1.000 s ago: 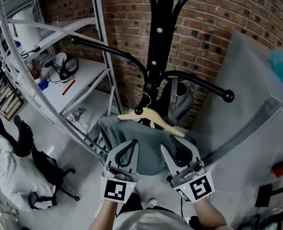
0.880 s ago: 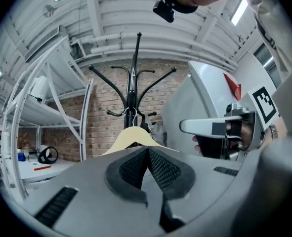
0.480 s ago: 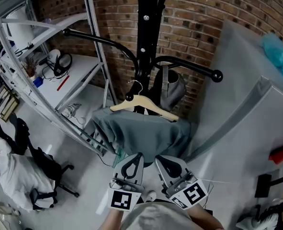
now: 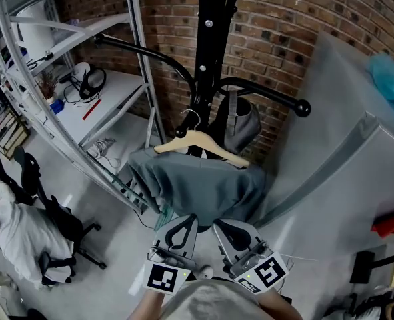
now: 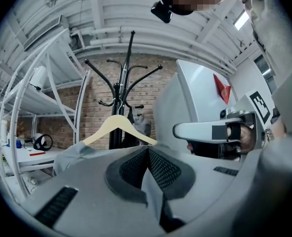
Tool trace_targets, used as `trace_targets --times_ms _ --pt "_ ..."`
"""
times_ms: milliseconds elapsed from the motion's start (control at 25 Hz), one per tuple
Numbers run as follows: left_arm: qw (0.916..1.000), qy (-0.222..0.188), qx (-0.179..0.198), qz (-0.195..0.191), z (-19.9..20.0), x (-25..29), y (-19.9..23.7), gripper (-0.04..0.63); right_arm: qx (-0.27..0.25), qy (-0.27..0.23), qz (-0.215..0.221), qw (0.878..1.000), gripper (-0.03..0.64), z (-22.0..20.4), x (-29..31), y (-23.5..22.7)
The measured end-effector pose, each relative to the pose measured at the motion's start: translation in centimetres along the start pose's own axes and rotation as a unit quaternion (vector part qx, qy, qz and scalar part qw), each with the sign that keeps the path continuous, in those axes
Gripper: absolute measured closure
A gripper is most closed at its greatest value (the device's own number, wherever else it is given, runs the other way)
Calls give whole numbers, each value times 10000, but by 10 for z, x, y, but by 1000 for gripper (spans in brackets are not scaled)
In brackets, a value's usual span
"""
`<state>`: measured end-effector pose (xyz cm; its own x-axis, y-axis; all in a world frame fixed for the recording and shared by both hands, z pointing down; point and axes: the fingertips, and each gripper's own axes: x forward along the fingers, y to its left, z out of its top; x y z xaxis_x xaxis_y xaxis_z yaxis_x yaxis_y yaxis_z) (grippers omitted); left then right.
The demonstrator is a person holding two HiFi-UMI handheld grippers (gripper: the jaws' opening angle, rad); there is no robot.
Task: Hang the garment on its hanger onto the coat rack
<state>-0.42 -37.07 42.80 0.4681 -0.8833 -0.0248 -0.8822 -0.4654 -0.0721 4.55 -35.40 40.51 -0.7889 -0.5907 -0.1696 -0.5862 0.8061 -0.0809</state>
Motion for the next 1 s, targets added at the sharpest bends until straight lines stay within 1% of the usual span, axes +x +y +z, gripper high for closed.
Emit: trace_targets --times_ms 80,160,360,600,800,1000 --pt "10000 25 37 -3 -1 0 0 594 -49 58 43 10000 594 -3 -1 1" --pt "10000 19 32 -12 -2 -1 -1 594 -109 143 -11 9998 594 -8 -3 -2" --pt "9999 51 56 -85 -5 2 -5 594 -38 265 -152 9995 594 -16 -4 -9" --pt "10000 10 42 -83 -5 3 0 594 -83 337 -130 9993 594 -23 -1 -8" --pt "9999 85 -60 -6 -12 -2 7 594 -134 425 -101 9990 594 -28 4 -6" --pt "10000 75 -54 -16 -13 -2 14 594 -201 502 -75 9985 594 -32 9 -3"
